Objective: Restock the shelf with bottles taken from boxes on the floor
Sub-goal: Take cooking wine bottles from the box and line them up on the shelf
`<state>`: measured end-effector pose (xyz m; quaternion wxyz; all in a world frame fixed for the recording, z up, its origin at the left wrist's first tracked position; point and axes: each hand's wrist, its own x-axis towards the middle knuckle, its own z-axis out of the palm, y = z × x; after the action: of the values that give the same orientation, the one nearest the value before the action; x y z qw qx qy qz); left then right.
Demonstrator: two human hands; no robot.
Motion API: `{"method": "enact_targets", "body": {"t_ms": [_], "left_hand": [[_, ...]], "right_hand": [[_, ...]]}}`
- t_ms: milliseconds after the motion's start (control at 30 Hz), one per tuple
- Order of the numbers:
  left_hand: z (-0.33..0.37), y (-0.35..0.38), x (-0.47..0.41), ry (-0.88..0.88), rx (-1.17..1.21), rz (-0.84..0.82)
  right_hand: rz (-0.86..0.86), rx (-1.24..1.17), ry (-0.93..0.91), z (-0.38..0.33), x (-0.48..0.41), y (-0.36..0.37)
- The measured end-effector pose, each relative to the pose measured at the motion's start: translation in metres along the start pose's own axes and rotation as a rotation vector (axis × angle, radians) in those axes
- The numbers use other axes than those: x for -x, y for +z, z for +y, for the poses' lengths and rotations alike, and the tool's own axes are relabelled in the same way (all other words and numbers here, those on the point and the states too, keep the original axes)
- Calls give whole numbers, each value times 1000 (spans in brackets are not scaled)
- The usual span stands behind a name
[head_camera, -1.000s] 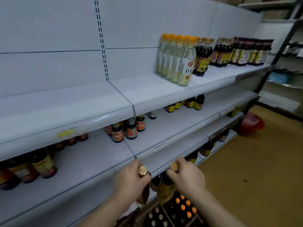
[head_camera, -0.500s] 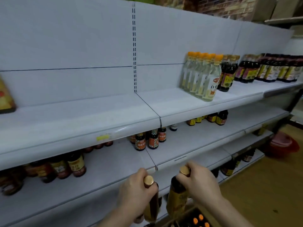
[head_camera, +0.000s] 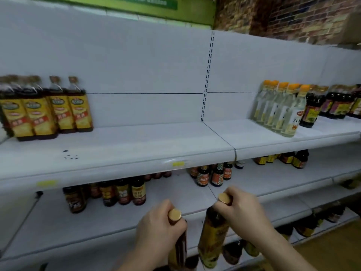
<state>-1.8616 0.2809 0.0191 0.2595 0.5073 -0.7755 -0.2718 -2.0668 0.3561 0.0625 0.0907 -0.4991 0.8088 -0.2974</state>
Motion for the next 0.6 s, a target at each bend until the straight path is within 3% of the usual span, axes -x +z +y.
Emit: {"method": "enact_targets", "body": {"t_ms": [600], "left_hand": [[-105,-192,92,-143,44,219]], "right_hand": [[-95,-68,-314,-196,66,56]]}}
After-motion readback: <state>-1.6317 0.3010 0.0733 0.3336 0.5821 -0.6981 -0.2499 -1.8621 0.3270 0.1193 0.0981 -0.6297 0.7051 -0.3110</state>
